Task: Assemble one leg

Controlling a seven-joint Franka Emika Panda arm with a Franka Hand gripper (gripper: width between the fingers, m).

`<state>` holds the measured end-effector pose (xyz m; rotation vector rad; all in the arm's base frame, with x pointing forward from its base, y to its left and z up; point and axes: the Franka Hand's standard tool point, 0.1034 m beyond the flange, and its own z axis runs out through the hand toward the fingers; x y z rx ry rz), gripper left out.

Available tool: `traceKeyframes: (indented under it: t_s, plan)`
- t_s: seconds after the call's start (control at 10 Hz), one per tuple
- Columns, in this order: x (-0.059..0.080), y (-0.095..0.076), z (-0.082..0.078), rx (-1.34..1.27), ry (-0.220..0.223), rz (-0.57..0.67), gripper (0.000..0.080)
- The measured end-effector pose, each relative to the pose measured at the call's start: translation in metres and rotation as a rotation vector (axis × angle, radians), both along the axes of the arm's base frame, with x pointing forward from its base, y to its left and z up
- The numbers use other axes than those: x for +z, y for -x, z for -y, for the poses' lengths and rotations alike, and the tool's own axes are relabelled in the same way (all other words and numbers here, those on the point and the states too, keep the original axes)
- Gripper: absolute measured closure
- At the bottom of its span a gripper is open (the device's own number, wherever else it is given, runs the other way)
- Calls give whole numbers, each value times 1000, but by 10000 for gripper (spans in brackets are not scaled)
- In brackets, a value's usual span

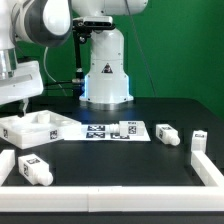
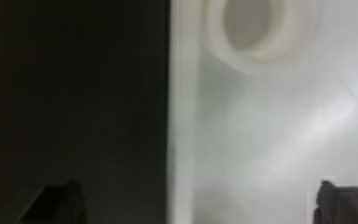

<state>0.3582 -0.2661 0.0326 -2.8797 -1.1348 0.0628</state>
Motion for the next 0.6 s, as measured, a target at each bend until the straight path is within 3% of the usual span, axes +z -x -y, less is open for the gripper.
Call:
traceKeyframes:
  t_s: [0.2,0.4,0.5,0.6]
  plan:
    - [-18,-10,-1,-65,15,-24,151]
    - [-25,-8,-14,-127,9,-37,151]
    - [-26,-10,-20,-144,5,-40,274]
    - [-26,-9,-19,-141,5,-40,274]
